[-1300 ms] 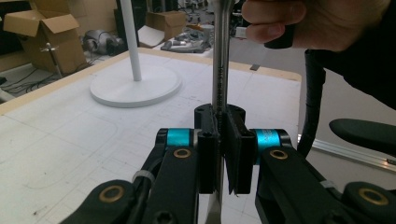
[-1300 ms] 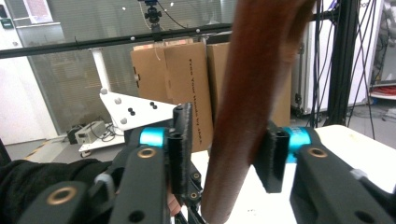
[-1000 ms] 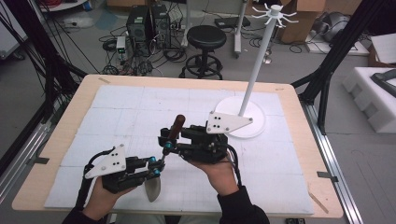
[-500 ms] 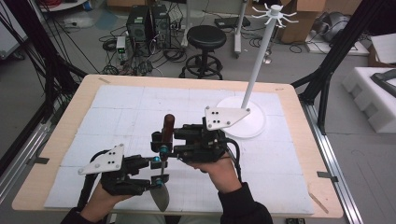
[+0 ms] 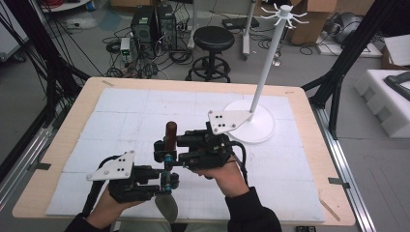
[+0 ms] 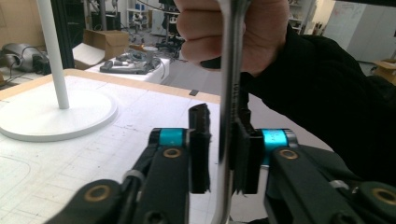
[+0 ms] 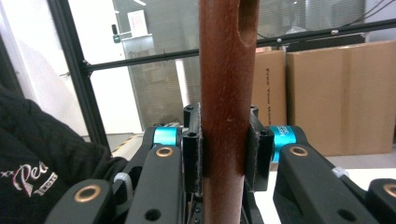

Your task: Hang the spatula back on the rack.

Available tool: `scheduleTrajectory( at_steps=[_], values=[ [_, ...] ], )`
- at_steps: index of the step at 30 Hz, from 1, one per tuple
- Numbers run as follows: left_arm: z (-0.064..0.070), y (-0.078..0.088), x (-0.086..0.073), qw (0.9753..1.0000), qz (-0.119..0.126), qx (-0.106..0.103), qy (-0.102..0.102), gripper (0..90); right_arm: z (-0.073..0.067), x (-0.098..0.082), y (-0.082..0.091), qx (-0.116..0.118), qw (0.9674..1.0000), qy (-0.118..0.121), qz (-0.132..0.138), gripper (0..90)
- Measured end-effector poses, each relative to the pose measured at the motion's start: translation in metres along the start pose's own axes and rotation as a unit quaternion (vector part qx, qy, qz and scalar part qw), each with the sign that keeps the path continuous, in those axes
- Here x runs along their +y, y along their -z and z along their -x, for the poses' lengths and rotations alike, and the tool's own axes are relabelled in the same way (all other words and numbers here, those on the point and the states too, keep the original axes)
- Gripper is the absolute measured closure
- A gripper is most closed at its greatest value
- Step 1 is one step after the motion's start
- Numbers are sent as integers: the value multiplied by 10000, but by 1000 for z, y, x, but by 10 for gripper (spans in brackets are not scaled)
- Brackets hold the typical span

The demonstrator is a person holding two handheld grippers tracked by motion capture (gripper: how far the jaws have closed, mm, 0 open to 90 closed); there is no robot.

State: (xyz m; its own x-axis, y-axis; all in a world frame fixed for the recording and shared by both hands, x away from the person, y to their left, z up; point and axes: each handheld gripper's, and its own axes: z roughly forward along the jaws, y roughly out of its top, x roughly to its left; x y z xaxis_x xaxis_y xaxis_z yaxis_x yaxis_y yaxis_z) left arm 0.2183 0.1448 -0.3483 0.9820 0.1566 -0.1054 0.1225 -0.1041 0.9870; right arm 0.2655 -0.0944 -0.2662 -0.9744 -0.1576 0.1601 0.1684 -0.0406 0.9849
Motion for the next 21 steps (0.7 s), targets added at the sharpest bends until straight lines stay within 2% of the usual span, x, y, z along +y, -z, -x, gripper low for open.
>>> scheduleTrajectory(
  at_steps=[4,6,7,8,9,11,13,14,15,16,17,18,19,20,21],
  values=[
    [0,-1,0,10000,-37,86,24,833,1,-2,2,-65,10000,-25,42,723],
    [0,-1,1,9997,-61,227,31,834,0,-3,3,-208,9997,-68,73,713],
    [0,-1,1,9993,-89,351,27,835,-1,-3,3,-340,9993,-75,115,627],
    [-1,0,1,9988,-135,480,-3,835,-2,-2,4,-544,9982,-100,219,481],
    [-1,0,1,9980,-159,608,-8,835,-5,-1,5,-843,9961,-127,247,407],
    [-2,1,2,9964,-147,831,45,836,-10,2,9,-1401,9899,45,208,375],
    [-4,2,3,9942,-157,1063,73,836,-15,6,12,-1790,9836,142,184,345],
    [-4,2,3,9942,-157,1063,73,836,-17,8,12,-1959,9803,212,164,327],
    [-4,1,4,9918,-195,1264,48,836,-19,10,12,-2100,9773,247,128,307],
    [-4,0,4,9904,-217,1368,30,836,-20,11,11,-2216,9747,265,118,283],
    [-4,-1,4,9894,-240,1433,3,836,-21,13,10,-2326,9720,295,117,270],
    [-4,-1,4,9894,-240,1433,3,836,-21,13,10,-2326,9720,295,117,270],
    [-3,-3,4,9876,-249,1553,-23,835,-20,15,8,-2493,9680,269,81,237],
    [-3,-3,4,9876,-249,1553,-23,836,-19,15,6,-2522,9674,225,45,230],
    [-3,-5,4,9863,-289,1625,-33,835,-17,16,5,-2570,9662,202,-8,234]
  ],
)
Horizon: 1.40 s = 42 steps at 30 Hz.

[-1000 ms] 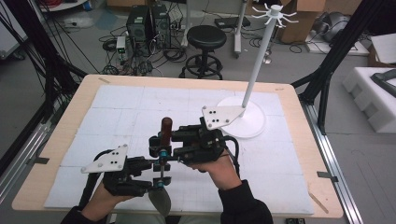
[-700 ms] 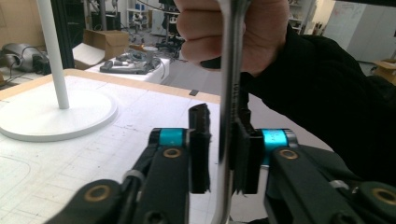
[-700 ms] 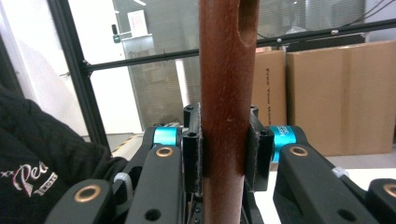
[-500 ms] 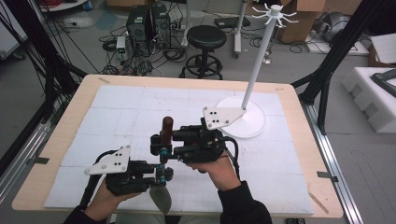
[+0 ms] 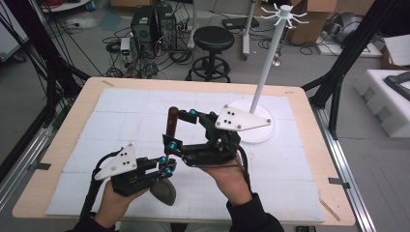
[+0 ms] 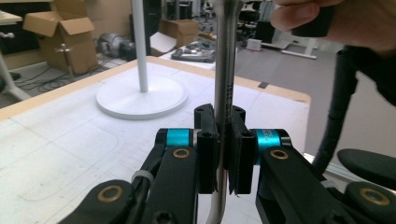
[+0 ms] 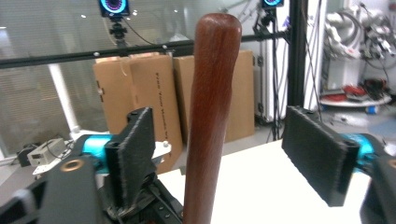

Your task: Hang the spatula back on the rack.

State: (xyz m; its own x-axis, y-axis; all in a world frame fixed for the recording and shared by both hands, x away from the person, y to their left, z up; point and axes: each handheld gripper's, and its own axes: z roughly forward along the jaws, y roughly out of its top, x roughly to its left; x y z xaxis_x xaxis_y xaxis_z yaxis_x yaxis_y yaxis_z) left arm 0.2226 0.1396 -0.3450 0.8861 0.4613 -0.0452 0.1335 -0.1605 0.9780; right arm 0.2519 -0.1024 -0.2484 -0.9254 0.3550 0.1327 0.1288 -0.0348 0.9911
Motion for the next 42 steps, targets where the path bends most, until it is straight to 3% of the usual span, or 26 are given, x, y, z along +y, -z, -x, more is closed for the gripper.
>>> scheduleTrajectory(
  at_steps=[3,5,14,20,22,25,28,33,38,42],
  values=[
    [0,-1,0,9999,21,94,29,836,-1,1,-3,-124,9998,104,-104,381],
    [0,-2,0,9999,29,162,33,835,-2,2,-2,-45,9999,80,-70,489],
    [2,-4,2,9997,83,220,11,835,-2,5,0,23,10000,46,37,698],
    [1,-2,3,9995,323,-1,58,828,-3,11,0,220,9997,-42,51,721],
    [0,1,4,9992,399,-45,46,770,-2,15,2,277,9995,-29,120,724],
    [-4,6,3,9992,400,-13,22,652,3,23,8,186,9997,100,136,724],
    [-9,13,2,9987,483,149,39,562,13,31,15,118,9998,102,122,724],
    [-19,25,-4,9971,630,374,212,488,36,44,31,-43,9999,148,22,724],
    [-33,41,-15,9961,606,566,309,342,71,54,51,111,9998,119,61,724],
    [-41,51,-19,9941,647,827,253,271,100,60,66,-68,9998,152,84,724]
  ],
)
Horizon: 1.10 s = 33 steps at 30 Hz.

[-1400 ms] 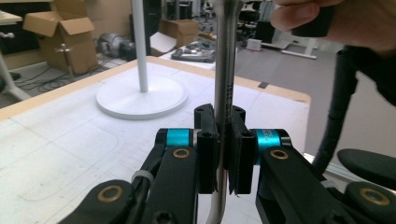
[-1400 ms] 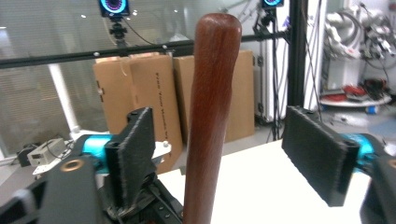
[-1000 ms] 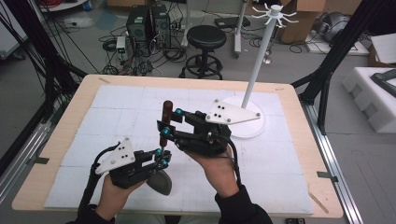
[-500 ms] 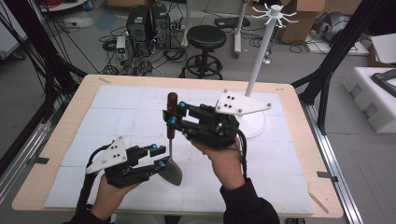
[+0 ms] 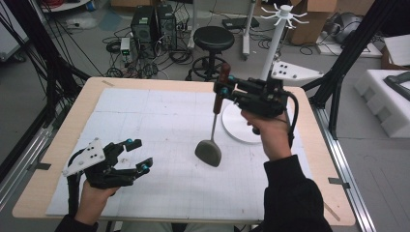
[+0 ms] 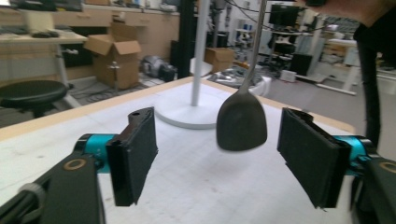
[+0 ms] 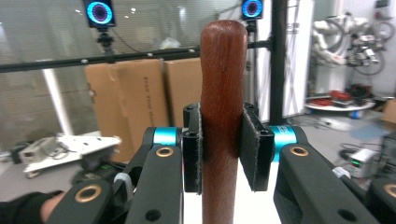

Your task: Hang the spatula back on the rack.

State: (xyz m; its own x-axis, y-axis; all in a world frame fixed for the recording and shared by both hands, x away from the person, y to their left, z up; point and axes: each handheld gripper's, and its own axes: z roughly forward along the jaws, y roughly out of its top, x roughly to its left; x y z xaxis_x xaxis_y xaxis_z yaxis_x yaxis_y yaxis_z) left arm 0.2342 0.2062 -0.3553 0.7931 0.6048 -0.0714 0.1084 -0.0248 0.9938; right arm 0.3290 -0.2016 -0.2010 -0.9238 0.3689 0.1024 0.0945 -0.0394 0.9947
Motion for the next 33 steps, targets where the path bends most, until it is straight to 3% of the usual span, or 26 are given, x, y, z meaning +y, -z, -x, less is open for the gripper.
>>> scheduleTrajectory(
  at_steps=[5,10,13,23,27,33],
  values=[
    [-12,11,-3,9996,1,271,-35,250,30,13,12,-212,9998,1,-41,724],
    [-25,23,-5,9987,-13,507,-1,244,52,31,19,-357,9988,335,-85,723],
    [-30,29,-6,9983,-10,584,42,245,65,40,25,-530,9981,284,-88,723],
    [-30,31,-7,9984,-55,567,27,253,94,48,41,-815,9966,-93,30,723],
    [-28,26,-9,9987,-69,505,29,254,101,55,44,-845,9963,-141,92,723],
    [-26,21,-8,9989,-95,460,19,254,111,58,45,-978,9950,-212,-23,723]
  ],
)
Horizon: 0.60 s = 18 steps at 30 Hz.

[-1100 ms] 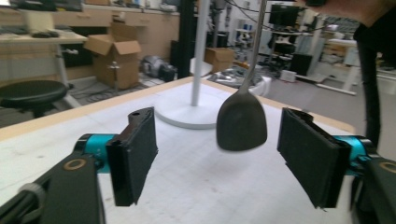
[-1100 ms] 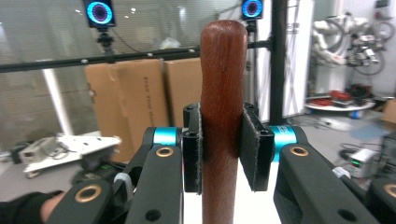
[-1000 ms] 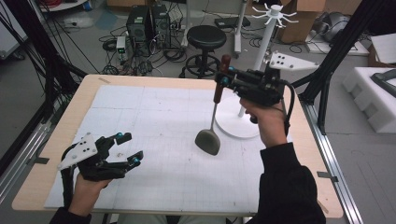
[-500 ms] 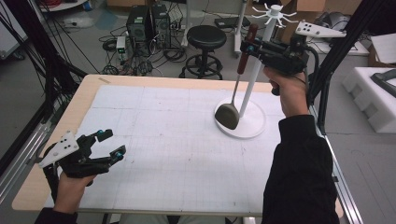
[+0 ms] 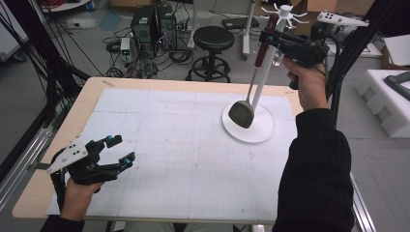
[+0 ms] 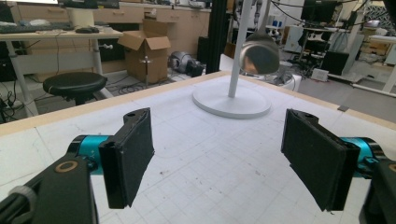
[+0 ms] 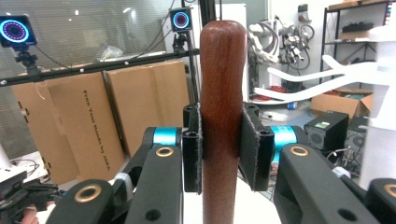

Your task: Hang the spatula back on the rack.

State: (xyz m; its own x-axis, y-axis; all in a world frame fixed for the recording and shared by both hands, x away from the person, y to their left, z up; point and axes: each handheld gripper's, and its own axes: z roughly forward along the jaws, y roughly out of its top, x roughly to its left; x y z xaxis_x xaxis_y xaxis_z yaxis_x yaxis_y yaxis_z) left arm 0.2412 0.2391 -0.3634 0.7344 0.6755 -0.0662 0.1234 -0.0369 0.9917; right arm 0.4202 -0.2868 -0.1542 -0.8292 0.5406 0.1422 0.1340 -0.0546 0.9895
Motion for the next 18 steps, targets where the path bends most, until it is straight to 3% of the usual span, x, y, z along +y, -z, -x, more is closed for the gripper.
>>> scheduleTrajectory(
  at_steps=[9,15,18],
  values=[
    [1,-2,1,10000,12,-12,12,256,9,-3,3,-289,9995,-157,-40,723],
    [0,-2,3,10000,23,-26,-18,257,12,-10,4,-395,9991,-158,7,721],
    [-1,-3,2,10000,40,-28,-10,257,8,-12,6,-482,9988,-42,34,702]
  ],
)
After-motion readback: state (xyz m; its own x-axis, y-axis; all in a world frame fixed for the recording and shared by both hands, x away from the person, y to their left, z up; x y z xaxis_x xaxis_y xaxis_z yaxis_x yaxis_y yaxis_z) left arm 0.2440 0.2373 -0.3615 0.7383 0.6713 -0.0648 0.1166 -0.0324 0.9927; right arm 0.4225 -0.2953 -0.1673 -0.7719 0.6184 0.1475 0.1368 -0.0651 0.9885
